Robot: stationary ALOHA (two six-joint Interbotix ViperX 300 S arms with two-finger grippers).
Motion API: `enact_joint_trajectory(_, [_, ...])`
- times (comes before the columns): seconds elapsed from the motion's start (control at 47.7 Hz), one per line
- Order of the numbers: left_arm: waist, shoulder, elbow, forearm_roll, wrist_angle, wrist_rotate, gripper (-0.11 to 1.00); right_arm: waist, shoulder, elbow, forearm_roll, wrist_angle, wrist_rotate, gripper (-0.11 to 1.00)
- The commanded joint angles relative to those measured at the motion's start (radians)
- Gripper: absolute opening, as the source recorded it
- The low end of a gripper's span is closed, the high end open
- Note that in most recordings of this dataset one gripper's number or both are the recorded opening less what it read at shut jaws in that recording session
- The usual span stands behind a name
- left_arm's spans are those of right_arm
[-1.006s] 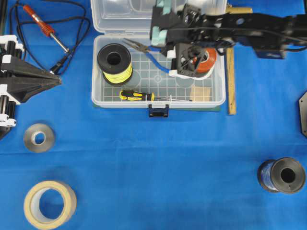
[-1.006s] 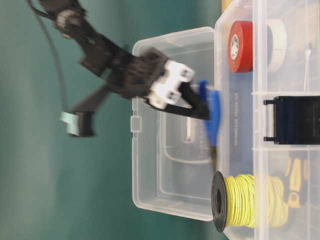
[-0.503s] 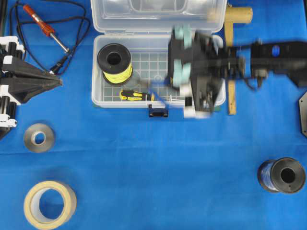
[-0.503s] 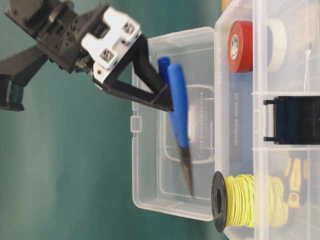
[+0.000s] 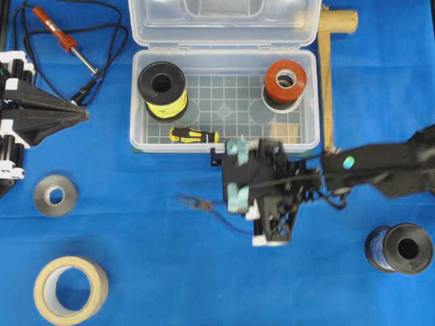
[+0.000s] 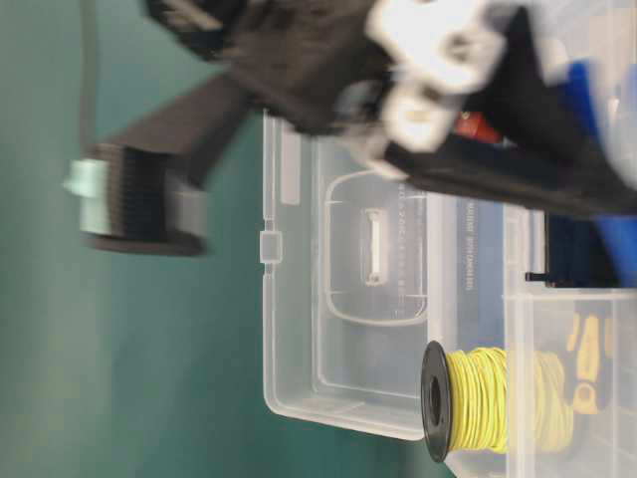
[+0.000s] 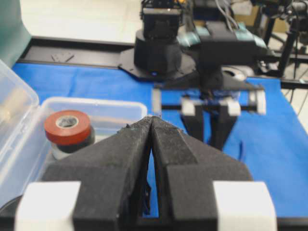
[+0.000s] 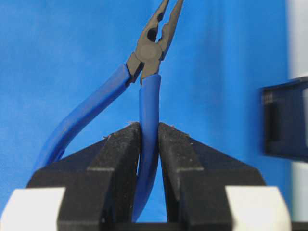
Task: Pick the nipper from the toolbox among several items.
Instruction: 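Lift the pliers out of the toolbox and carry them toward the front, then lower the pliers onto the table and open the right gripper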
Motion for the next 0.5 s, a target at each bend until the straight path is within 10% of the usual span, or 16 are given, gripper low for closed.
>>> enact_joint_trajectory(0.0, [0.003, 0.003, -0.011, -0.002, -0.003, -0.002, 0.00, 0.003, 0.021, -0.009, 0.003, -0.026, 0.025, 0.13])
enact_joint_trajectory(0.482, [0.002, 0.002, -0.009, -0.002, 0.002, -0.002, 0.00, -0.008, 0.052, 0.002, 0.003, -0.023, 0.046, 0.17])
